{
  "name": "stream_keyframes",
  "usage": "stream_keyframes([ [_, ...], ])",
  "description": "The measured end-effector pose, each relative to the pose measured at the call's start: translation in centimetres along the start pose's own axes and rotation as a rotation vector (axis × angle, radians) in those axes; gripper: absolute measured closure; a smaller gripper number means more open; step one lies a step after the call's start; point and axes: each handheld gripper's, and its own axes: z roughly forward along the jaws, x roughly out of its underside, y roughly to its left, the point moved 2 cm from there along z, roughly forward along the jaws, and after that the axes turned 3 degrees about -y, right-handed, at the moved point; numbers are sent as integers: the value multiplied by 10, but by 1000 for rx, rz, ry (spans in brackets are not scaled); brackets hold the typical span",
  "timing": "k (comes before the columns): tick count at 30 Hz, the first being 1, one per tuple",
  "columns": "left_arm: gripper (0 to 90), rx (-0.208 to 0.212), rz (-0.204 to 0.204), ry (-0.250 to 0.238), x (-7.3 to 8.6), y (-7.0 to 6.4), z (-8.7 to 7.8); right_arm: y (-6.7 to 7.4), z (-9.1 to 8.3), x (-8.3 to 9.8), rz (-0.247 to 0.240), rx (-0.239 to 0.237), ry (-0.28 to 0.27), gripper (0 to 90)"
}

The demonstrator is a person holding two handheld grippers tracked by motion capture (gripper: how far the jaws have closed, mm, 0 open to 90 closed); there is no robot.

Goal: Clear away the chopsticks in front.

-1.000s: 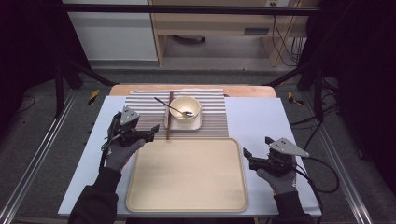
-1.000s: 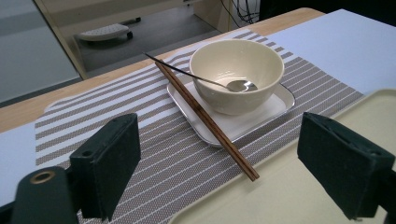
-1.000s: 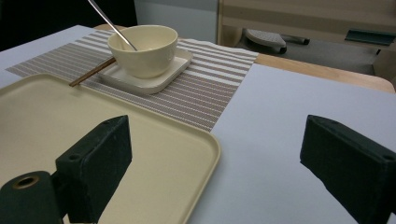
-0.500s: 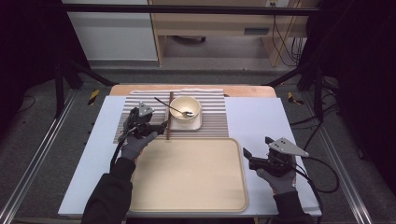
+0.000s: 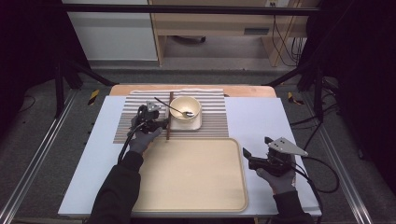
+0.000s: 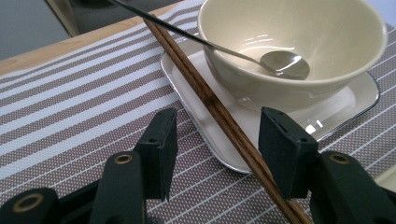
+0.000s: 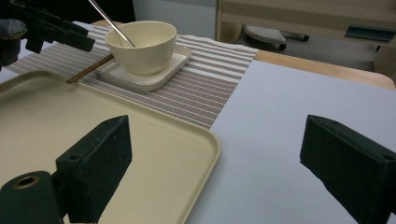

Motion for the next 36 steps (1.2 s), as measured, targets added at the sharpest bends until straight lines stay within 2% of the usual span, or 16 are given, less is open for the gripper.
stream_keyframes([
  [6, 528, 19, -27, 37, 4, -1, 13, 0, 1, 1, -3, 0, 4, 92],
  [10, 589, 30, -31, 49, 5, -3, 18, 0, 0, 0, 4, -2, 0, 92],
  [17, 662, 45, -61, 51, 7, -3, 21, 0, 1, 0, -4, 0, 5, 92],
  [21, 694, 47, -56, 62, 8, -3, 23, 0, 1, 1, -5, 1, 6, 92],
  [25, 724, 50, -70, 59, 9, -5, 25, 0, 1, 1, -5, 1, 7, 92],
  [30, 778, 50, -62, 73, 9, -6, 26, 0, 1, 1, -5, 1, 10, 92],
  [36, 795, 45, -57, 80, 9, -7, 24, 0, 1, 1, -6, 2, 9, 93],
])
